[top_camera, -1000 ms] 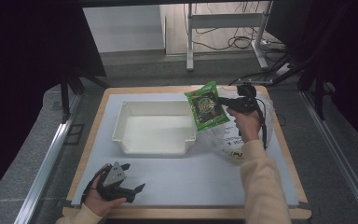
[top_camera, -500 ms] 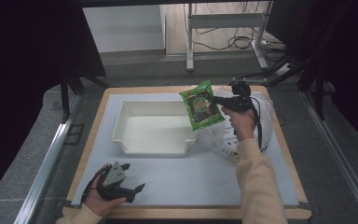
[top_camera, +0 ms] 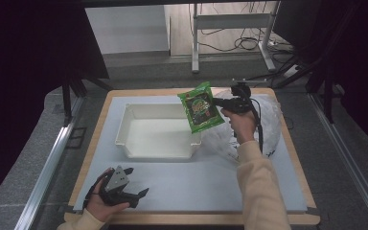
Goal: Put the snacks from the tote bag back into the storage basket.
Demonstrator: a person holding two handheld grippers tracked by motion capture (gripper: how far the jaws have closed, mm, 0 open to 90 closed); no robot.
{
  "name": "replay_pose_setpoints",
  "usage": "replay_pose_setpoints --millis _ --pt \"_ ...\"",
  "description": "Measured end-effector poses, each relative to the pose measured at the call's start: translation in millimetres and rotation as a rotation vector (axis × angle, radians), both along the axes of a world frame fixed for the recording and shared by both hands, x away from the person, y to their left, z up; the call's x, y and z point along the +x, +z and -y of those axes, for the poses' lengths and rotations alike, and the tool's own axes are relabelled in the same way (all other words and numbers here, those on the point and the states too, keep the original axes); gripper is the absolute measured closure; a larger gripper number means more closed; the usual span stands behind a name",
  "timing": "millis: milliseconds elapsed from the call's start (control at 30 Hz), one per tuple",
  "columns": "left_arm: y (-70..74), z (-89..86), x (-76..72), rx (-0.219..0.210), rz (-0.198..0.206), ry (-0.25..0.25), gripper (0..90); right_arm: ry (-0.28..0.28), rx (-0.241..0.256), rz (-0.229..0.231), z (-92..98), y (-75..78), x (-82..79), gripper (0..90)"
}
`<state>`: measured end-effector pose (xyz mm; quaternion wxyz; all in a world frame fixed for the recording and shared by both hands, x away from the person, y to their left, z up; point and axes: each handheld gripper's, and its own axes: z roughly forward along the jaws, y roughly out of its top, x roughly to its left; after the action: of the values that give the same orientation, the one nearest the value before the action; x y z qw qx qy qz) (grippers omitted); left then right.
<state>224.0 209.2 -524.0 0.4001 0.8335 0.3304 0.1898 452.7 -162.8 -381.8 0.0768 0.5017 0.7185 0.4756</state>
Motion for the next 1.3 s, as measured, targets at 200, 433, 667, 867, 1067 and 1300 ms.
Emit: replay_pose_setpoints --millis 200,433,667,867,1067,1300 --pt "0.2 -0.4 0.2 0.003 -0.001 -0.002 11.0 0.014 0.000 0.001 -9.7 1.2 -0.5 90.0" --pt "0.8 -0.9 -0.2 0.001 0.001 -0.002 11.0 0.028 -0.006 -0.003 -24.0 -1.5 0.6 90.0" --pt "0.9 -0.9 -0.1 0.000 0.000 -0.003 11.0 0.037 -0.004 -0.009 -33.0 -4.7 2.1 90.0" --pt "0.9 -0.8 -0.1 0.000 0.000 -0.004 11.0 0.048 0.000 -0.017 -42.4 -6.8 3.1 90.0" --pt "1.5 -1.5 -0.1 -0.006 0.004 0.000 11.0 0.058 -0.007 -0.017 -50.0 -7.8 3.6 90.0" --pt "1.5 -1.2 -0.1 -0.005 0.004 -0.001 11.0 0.065 -0.006 -0.019 -56.2 -10.5 4.2 90.0"
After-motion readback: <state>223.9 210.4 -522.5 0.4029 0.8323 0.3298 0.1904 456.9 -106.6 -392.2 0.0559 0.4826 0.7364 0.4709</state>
